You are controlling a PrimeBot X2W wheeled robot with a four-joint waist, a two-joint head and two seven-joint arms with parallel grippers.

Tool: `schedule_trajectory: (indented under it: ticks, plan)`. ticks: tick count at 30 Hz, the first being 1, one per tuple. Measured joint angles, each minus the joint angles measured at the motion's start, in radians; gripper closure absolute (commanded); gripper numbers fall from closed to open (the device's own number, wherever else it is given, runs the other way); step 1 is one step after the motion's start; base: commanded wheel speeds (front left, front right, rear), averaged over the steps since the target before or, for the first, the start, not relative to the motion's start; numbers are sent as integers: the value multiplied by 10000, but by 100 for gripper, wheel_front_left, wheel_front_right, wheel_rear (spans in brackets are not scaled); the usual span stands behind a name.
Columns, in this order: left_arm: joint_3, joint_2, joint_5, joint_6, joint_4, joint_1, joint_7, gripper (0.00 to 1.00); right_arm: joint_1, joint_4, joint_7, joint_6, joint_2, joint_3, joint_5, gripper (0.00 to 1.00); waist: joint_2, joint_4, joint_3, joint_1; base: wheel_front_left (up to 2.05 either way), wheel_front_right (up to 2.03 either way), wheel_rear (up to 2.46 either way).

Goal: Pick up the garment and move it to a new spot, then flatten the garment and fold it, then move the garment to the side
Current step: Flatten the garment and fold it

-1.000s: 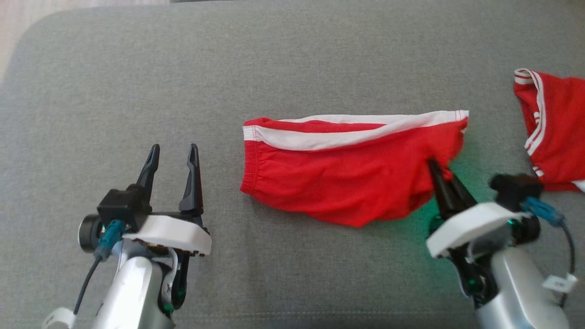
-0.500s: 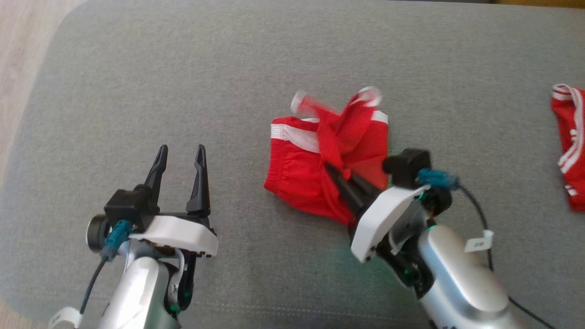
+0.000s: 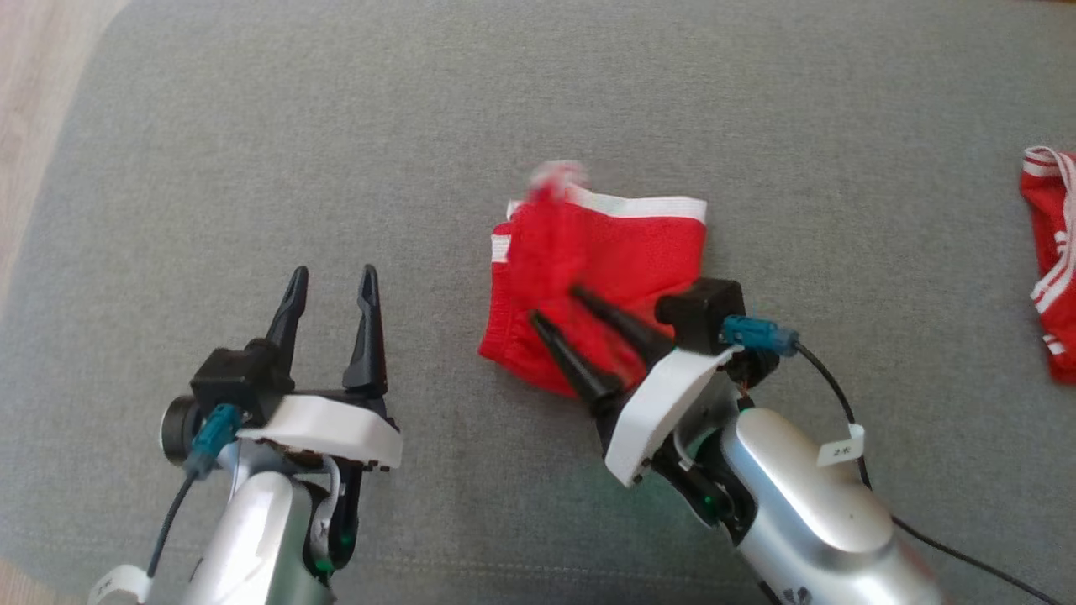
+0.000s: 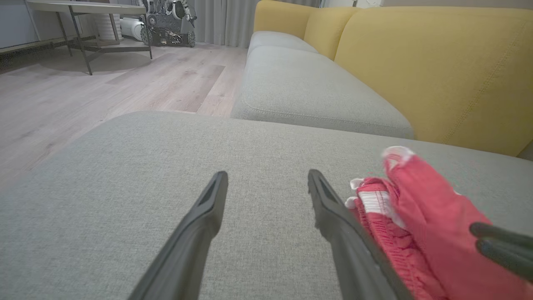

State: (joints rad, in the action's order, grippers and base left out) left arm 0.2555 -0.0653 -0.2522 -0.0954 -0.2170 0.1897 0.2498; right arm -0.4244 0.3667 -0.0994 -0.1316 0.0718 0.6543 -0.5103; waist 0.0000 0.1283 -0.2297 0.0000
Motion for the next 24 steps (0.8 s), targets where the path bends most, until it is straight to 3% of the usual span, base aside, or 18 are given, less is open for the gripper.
schedule_trajectory:
  ticks: [5,8,19,24]
  plan:
    - [-90,-4,6,4,-38,0,0,0,-14,-504,617,0,40,13,105,0,0,-191,85,0,0,0,0]
    - [-109,-8,31,44,-50,-3,0,0,81,-924,934,0,184,-535,213,0,0,-306,166,0,0,0,0]
    - [-245,-303,215,-12,102,-104,0,0,1951,-2314,1275,0,535,-4778,1484,0,0,-848,506,0,0,0,0]
    - [-261,-414,222,-29,196,-320,-2,0,2541,-2721,1091,0,627,-5754,2096,0,0,-944,658,0,0,0,0]
